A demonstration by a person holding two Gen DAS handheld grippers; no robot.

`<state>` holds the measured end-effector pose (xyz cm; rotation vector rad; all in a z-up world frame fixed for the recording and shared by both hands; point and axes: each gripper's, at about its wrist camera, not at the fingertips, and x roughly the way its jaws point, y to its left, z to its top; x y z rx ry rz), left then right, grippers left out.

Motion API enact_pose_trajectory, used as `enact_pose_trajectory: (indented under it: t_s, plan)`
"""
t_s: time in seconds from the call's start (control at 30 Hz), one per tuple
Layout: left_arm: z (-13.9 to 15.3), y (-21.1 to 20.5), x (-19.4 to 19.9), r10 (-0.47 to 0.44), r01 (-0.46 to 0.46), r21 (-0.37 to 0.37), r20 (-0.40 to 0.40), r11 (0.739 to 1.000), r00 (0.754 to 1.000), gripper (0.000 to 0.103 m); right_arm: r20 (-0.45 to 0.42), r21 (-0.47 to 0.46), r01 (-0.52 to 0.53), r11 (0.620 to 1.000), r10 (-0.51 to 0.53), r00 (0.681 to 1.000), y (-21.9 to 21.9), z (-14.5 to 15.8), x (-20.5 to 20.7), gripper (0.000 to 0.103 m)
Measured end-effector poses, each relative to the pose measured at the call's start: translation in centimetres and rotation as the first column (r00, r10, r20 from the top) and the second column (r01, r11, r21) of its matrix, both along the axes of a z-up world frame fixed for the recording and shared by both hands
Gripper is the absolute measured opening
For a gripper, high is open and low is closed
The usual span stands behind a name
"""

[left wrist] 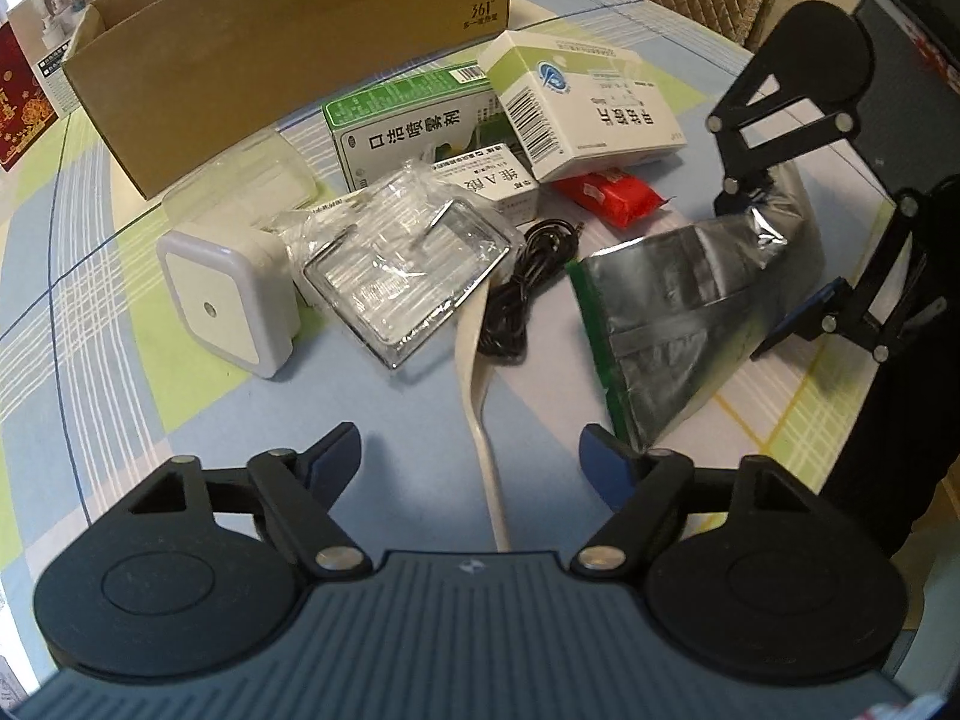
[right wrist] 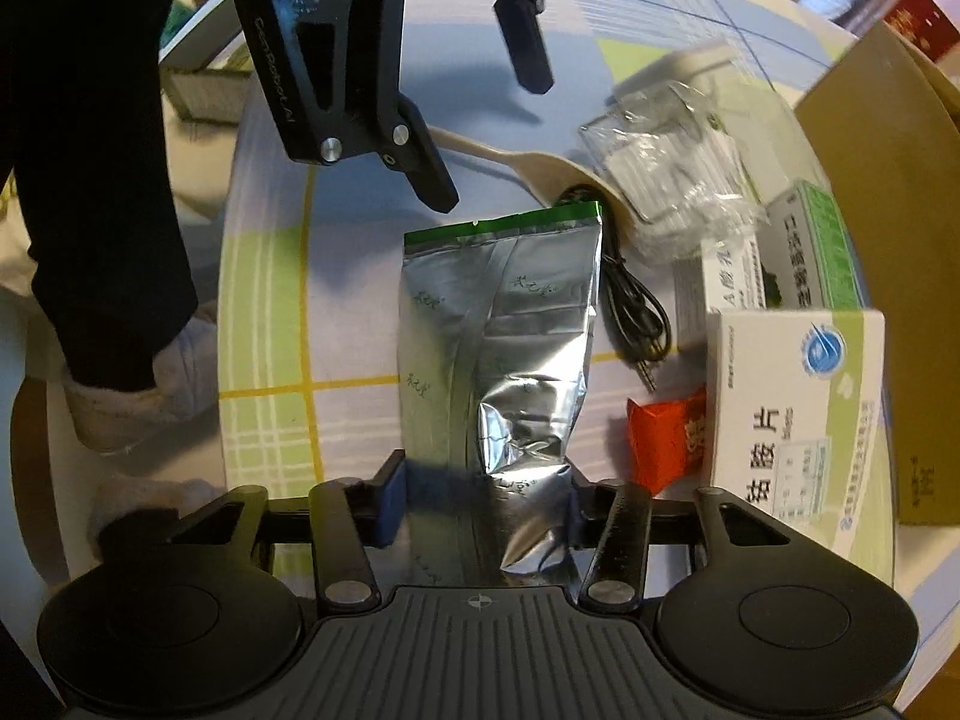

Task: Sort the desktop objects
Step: 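Grasp the silver foil bag with the right tool while the left tool grasps the wooden spoon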

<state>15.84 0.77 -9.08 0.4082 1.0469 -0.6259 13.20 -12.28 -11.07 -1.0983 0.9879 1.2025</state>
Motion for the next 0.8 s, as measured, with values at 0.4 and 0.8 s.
enact_pose_trajectory:
  t_s: [0.4,0.8]
  plan:
    - [-0.6,-1.1,2.2,-0.008,0.008,0.000,-0.048,1.000,0.999,0.032,-0.017,0.031,0.151,0.988,-0.150,0.989,-2.7,1.1,0.2,0.038]
    - [-0.3,0.0,1.4,0.067,-0.066,0.016,-0.081,0.998,0.994,0.001,-0.015,0.060,0.227,0.972,-0.227,0.974,-3.5,1.4,-0.3,0.037]
